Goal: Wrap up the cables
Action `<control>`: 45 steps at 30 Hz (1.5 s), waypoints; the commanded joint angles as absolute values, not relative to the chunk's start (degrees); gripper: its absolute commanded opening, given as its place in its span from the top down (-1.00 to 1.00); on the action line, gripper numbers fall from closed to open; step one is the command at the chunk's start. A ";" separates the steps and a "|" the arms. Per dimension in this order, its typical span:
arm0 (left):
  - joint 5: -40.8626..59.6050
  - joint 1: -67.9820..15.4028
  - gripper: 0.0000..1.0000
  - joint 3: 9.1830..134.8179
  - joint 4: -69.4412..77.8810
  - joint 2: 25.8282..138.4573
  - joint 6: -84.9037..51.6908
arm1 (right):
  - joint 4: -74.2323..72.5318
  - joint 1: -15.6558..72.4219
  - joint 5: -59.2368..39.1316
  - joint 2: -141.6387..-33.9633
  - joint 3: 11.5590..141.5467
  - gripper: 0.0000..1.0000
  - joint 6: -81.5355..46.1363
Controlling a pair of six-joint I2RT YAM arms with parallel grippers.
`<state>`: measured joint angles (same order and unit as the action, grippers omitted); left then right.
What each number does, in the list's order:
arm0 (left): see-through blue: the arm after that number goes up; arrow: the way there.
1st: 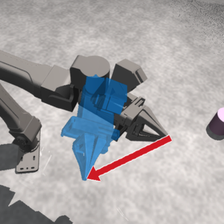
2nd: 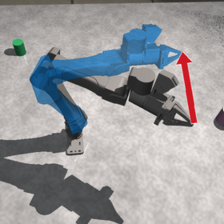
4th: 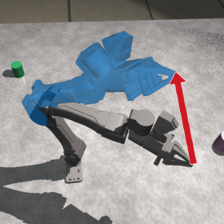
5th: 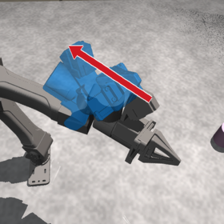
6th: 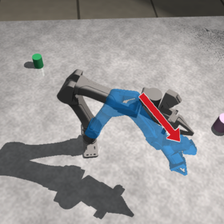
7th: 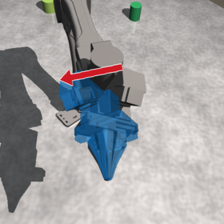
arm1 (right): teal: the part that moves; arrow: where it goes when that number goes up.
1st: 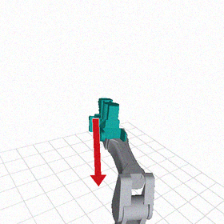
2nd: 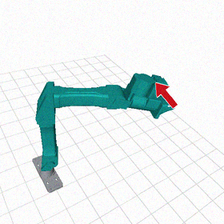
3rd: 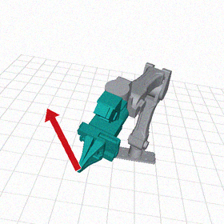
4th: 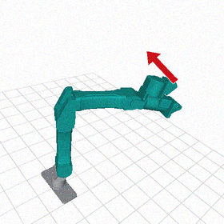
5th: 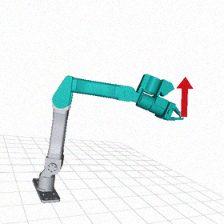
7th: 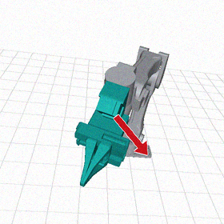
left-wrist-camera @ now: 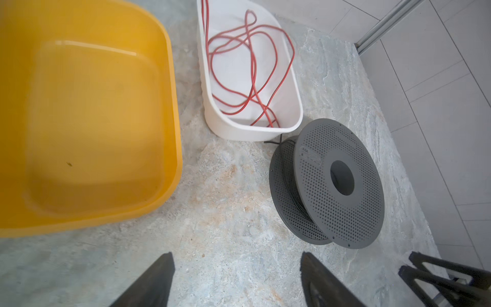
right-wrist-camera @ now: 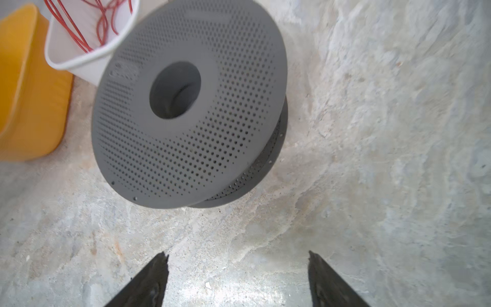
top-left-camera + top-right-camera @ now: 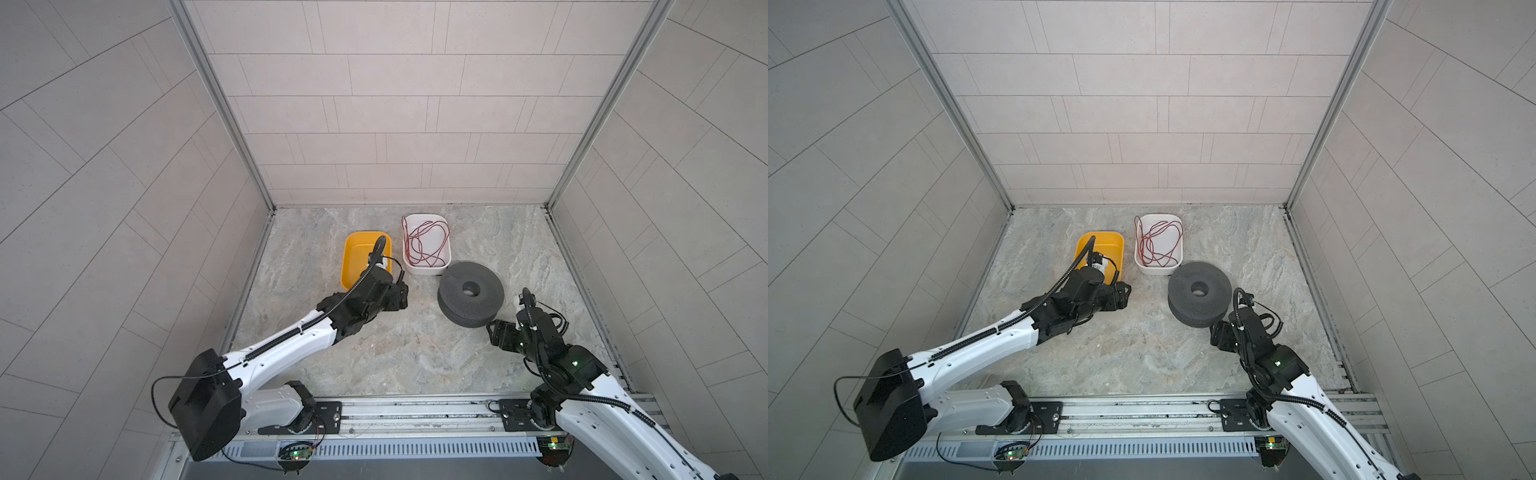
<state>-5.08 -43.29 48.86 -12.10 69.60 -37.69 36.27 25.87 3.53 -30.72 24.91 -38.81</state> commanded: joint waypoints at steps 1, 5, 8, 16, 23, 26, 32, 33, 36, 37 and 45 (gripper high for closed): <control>-7.19 -40.10 -0.73 54.31 -20.56 67.65 -32.40 | 37.38 25.84 8.71 -31.32 30.23 -0.75 -34.66; -8.05 -36.28 -0.99 59.04 -23.99 66.18 -29.10 | 35.27 25.73 13.40 -35.11 35.94 -0.93 -31.02; -9.85 -33.09 -0.99 61.55 -25.05 65.70 -24.08 | 31.76 24.95 15.64 -38.34 39.56 -0.99 -27.50; -12.43 -22.73 -0.99 53.28 -13.58 61.33 -9.68 | 20.29 20.30 20.27 -43.99 43.07 -0.99 -16.48; -7.93 -11.01 -1.00 42.31 -4.87 59.80 -6.31 | 9.47 14.52 17.65 -49.92 39.79 -0.99 -13.02; -6.92 -8.23 -0.99 35.01 3.84 60.07 -3.01 | 4.18 11.96 16.79 -52.63 36.97 -0.99 -12.63; -4.51 -2.20 -0.99 23.70 22.95 64.11 0.28 | -8.83 8.58 15.96 -55.85 28.92 -0.99 -8.35; -3.70 -1.60 -0.99 23.33 25.20 65.41 -0.45 | -10.48 7.76 15.17 -56.52 28.21 -0.99 -7.95; -2.38 -1.40 -0.99 21.29 33.74 69.16 1.00 | -18.92 7.29 14.86 -57.64 24.51 -0.99 -6.33; -2.61 -1.33 -0.99 20.87 36.17 70.67 1.57 | -21.48 7.21 15.19 -57.98 23.39 -0.99 -6.25; -1.30 -1.26 -0.99 20.71 44.64 80.05 2.16 | -46.75 7.21 16.79 -70.49 16.19 -0.99 -0.03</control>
<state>-2.79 -1.50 20.38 38.35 79.24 1.17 -33.58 7.38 15.57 -68.03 17.76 -3.60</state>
